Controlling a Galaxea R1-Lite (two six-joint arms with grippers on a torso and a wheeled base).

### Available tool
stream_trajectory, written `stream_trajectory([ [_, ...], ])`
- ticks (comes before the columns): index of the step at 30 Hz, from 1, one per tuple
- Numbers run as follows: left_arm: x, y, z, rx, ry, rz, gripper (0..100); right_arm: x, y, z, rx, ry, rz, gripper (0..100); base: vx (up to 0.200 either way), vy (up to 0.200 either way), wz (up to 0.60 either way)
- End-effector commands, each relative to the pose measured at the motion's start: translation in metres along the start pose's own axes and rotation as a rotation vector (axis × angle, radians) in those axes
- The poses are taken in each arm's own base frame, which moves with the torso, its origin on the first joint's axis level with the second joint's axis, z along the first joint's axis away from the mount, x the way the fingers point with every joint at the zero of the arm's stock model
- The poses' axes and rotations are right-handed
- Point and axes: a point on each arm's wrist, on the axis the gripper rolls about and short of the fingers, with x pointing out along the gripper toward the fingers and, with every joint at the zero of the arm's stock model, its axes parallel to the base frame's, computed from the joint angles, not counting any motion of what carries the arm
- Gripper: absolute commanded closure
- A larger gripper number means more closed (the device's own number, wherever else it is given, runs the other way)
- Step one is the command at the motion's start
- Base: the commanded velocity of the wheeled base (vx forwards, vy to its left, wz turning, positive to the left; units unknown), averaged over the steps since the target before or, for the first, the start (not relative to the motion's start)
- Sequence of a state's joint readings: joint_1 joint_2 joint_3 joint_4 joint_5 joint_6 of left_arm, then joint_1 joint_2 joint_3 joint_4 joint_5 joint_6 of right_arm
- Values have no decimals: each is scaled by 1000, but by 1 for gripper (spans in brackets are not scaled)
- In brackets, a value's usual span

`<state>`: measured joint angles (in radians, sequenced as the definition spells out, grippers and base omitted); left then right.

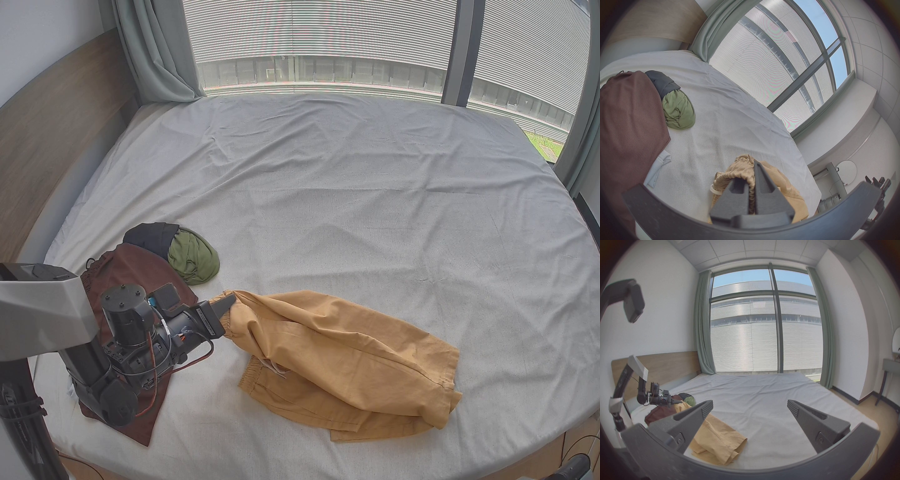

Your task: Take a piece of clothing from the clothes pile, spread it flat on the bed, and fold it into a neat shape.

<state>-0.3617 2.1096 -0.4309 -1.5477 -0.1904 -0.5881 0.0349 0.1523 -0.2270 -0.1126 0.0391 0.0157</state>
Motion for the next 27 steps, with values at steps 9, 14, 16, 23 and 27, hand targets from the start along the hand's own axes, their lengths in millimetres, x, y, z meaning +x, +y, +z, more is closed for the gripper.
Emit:
stream_trajectory([
  [9, 0, -4, 0, 5, 1, -13, 100, 55, 0, 4, 94, 310, 47, 0, 0, 0, 0],
  [14, 0, -5, -1, 5, 3, -16, 100, 61, 1, -4, 110, 419, 117, 0, 0, 0, 0],
  [16, 0, -5, -2, 5, 6, -15, 100, 66, 3, -9, 135, 491, 200, 0, 0, 0, 0],
  [23, 0, -5, -1, 6, 1, -16, 100, 81, 6, -19, 173, 623, 291, 0, 0, 0, 0],
  [27, 0, -6, -1, 7, 3, -16, 100, 90, 7, -25, 192, 692, 318, 0, 0, 0, 0],
])
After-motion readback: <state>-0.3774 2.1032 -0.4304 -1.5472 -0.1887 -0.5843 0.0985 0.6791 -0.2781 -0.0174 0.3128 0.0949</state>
